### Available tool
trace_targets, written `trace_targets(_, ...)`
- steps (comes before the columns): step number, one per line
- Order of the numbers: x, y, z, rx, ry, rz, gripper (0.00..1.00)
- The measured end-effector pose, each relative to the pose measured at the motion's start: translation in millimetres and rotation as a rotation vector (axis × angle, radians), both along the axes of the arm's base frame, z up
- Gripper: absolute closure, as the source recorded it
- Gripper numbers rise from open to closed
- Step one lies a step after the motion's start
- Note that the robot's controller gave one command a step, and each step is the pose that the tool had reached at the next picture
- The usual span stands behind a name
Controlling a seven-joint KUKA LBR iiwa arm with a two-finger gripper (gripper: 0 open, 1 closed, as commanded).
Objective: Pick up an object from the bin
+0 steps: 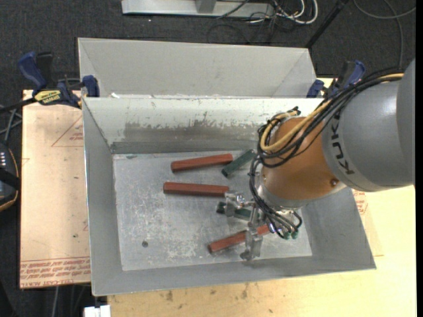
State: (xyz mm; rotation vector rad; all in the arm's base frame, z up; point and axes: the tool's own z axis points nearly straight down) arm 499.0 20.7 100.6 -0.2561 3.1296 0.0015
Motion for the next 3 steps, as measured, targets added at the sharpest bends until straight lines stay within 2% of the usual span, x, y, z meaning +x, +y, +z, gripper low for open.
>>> trace_targets(1, 27.5, 6.5, -29.6, 0.000, 0.002, -0.238, 1.00)
trace_targets(3, 26.7, 6.5, -26.9, 0.000, 0.002, -0.237, 1.00)
